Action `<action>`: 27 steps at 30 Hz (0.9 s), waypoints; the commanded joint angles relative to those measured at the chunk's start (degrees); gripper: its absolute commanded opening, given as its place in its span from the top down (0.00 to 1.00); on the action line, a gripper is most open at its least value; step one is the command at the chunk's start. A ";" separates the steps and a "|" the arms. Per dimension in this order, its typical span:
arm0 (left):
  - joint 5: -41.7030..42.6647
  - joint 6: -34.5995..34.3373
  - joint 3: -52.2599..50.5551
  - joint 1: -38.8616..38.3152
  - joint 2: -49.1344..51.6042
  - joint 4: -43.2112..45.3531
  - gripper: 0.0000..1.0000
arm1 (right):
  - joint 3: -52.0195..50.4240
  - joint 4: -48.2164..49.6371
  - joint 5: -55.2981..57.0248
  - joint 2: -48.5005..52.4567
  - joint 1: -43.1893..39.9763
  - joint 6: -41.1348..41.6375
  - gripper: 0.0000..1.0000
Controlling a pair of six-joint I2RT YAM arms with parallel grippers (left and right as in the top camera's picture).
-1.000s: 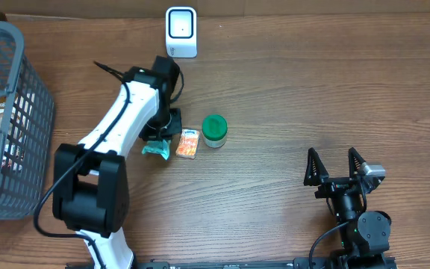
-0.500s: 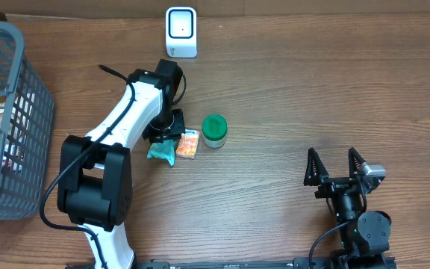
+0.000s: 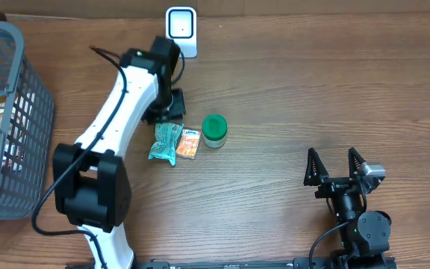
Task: Scan the item barcode
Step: 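Carry the green wipes pouch to the scanner and set it beside the tissues, then reach the left gripper into the basket and grasp the Kleenex pack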
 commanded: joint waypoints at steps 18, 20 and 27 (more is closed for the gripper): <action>-0.11 3.08 27.39 34.53 -21.68 -9.14 0.48 | -0.61 0.22 -0.37 -0.57 -0.20 -0.85 0.00; -0.11 3.08 27.02 40.65 -21.38 -9.55 0.47 | -0.61 0.22 -0.37 -0.57 -0.20 -0.85 0.00; -1.44 1.46 20.61 53.16 -18.69 -9.25 0.46 | -0.61 0.22 -0.39 -0.57 -0.20 -0.85 0.00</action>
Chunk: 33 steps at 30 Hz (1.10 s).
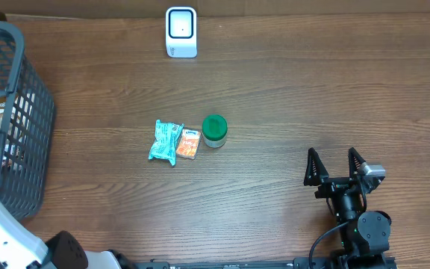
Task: Scan the item barcode
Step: 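Reach the left gripper into the basket and grasp the Kleenex pack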
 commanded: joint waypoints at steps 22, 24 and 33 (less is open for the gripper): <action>-21.79 9.64 -33.22 13.33 15.65 21.59 0.46 | -0.61 0.20 -0.39 -0.57 -0.20 -0.85 0.00; -21.81 11.67 -33.22 13.51 17.51 22.80 0.46 | -0.61 0.20 -0.39 -0.57 -0.20 -0.85 0.00; -24.39 13.88 -33.24 15.26 23.58 24.28 0.52 | -0.61 0.20 -0.42 -0.57 -0.20 -0.85 0.00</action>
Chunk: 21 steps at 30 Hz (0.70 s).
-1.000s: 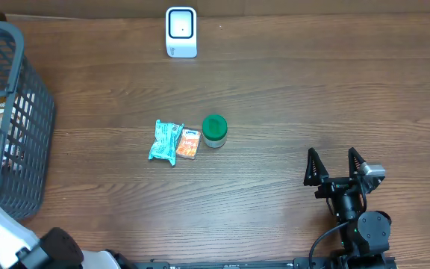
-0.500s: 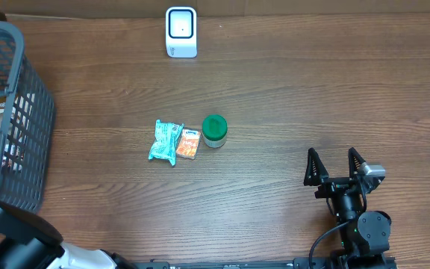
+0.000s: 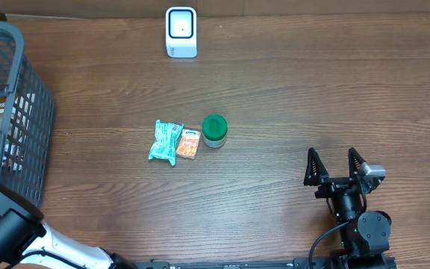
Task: Scan the item barcode
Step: 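Reach the left gripper into the basket and grasp the Kleenex pack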
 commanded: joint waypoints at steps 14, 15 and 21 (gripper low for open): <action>-2.19 7.87 -0.46 3.43 2.21 2.73 0.53 | -0.61 0.17 -0.42 -0.57 -0.20 -0.85 0.00; -2.19 8.37 -0.55 3.43 2.21 2.91 0.53 | -0.61 0.17 -0.39 -0.57 -0.20 -0.85 0.00; -2.86 9.03 -2.73 3.48 2.21 5.70 0.53 | -0.61 0.17 -0.39 -0.57 -0.20 -0.85 0.00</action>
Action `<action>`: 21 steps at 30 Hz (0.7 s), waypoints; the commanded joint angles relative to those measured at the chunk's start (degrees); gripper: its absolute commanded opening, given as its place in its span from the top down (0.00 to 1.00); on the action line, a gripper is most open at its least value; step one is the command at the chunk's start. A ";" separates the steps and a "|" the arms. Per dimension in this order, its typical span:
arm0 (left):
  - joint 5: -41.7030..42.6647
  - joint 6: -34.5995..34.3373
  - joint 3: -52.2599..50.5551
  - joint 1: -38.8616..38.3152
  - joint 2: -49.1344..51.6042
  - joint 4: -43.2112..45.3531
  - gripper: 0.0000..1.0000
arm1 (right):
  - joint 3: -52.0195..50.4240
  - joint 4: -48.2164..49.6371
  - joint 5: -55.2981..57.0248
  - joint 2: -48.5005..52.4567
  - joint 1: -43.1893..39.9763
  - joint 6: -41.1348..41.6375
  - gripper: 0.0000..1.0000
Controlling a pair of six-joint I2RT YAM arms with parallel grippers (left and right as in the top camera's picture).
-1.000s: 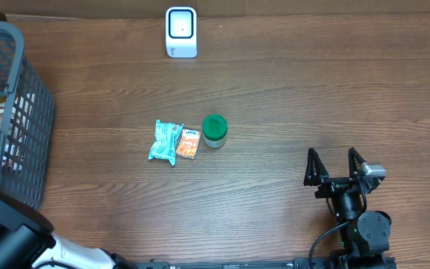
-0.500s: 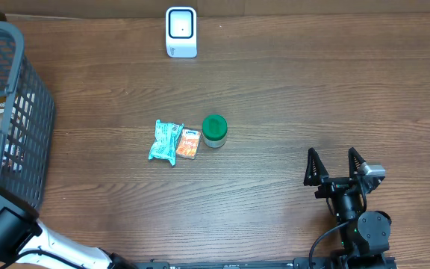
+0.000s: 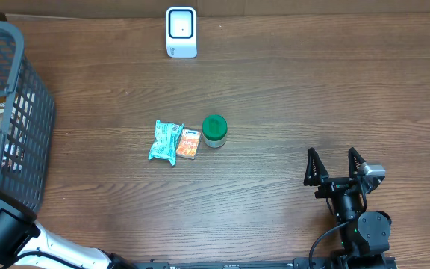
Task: Scan the item barcode
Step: 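Reach the left gripper into the basket and grasp the Kleenex pack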
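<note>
The white barcode scanner (image 3: 181,31) stands at the table's far edge. Three items lie together mid-table: a teal packet (image 3: 164,142), a small orange box (image 3: 189,144) and a green-lidded jar (image 3: 214,131). My right gripper (image 3: 338,166) rests open and empty at the near right, well away from them. Only part of my left arm (image 3: 6,235) shows, in the lower left corner beside the basket; its gripper is cut off by the frame's left edge.
A grey plastic basket (image 3: 22,90) fills the left side and holds several packaged goods. Brown wooden table (image 3: 312,90) stretches between the scanner, the item cluster and the right arm.
The visible part of my left arm has shifted slightly lower and to the left by the basket. The items, the scanner and my right gripper stand as before.
At first my left arm reached across the table, its gripper over the teal packet just below the scanner. Later it was back at the lower left corner, the three items left mid-table. Since then it has stayed by the basket's near side.
</note>
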 commanded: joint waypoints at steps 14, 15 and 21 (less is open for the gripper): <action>-0.48 2.58 -6.36 0.13 0.90 6.80 0.80 | -0.61 0.20 -0.37 -0.57 -0.20 -0.85 0.00; 0.00 2.58 -6.58 0.13 0.90 6.78 0.89 | -0.61 0.20 -0.35 -0.55 -0.20 -0.85 0.00; 0.68 2.58 -6.51 -0.28 0.81 5.55 0.96 | -0.61 0.20 -0.35 -0.57 -0.20 -0.85 0.00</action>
